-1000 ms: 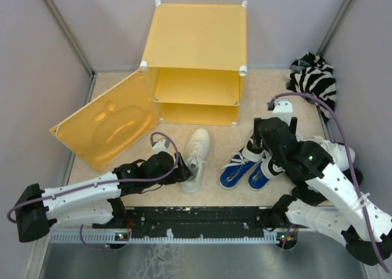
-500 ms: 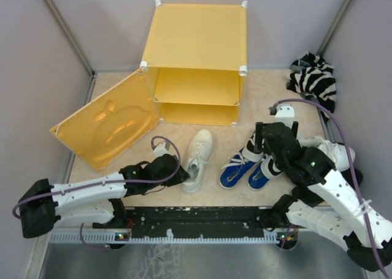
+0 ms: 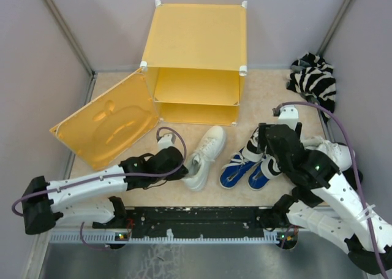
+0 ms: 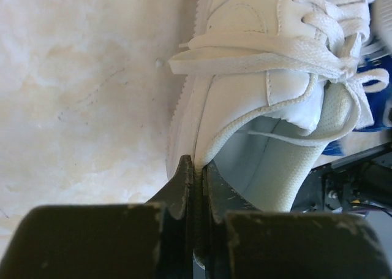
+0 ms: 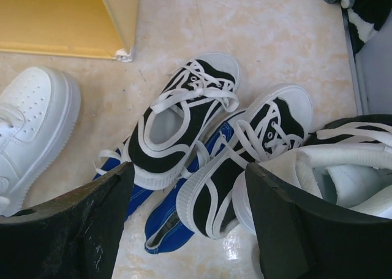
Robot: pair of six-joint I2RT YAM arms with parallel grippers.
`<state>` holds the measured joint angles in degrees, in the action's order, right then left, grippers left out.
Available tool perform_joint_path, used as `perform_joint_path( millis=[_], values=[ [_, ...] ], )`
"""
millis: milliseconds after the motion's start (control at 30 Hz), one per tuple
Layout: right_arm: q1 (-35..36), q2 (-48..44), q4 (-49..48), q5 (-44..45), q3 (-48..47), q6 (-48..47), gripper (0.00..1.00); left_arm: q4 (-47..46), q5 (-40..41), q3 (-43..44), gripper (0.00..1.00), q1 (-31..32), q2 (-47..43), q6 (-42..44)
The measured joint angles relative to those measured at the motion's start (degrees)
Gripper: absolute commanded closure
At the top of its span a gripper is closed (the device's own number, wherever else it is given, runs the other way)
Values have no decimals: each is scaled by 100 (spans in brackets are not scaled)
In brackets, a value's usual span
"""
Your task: Place and organize the shoes in the shoe cabinet
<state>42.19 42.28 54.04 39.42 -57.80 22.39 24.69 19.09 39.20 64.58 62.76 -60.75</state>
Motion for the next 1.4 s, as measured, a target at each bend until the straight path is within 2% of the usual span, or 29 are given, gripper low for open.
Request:
perform_joint_path(
  millis=[133, 333, 500, 633, 967, 1400],
  values=[
    [-13, 4, -7, 2, -7, -57, 27, 426, 306, 793, 100, 7, -122, 317],
    [-37, 144, -109, -20, -83, -195, 27, 496, 1062, 1864, 100, 7, -267, 973],
    [-116, 275, -291, -127, -127, -330, 27, 446, 1707, 2221, 100, -17, -162, 1622],
    [-199, 422, -426, -289, -168, -400, 27, 240, 1923, 2304, 100, -221, 94, 2127],
    [-225, 553, -699, -509, -310, -485, 27, -592, 1578, 2339, 100, -1335, 732, 2863],
    [-227, 514, -763, -616, -299, -468, 27, -1161, 1012, 3394, 100, -2402, 1784, 3239]
  ],
)
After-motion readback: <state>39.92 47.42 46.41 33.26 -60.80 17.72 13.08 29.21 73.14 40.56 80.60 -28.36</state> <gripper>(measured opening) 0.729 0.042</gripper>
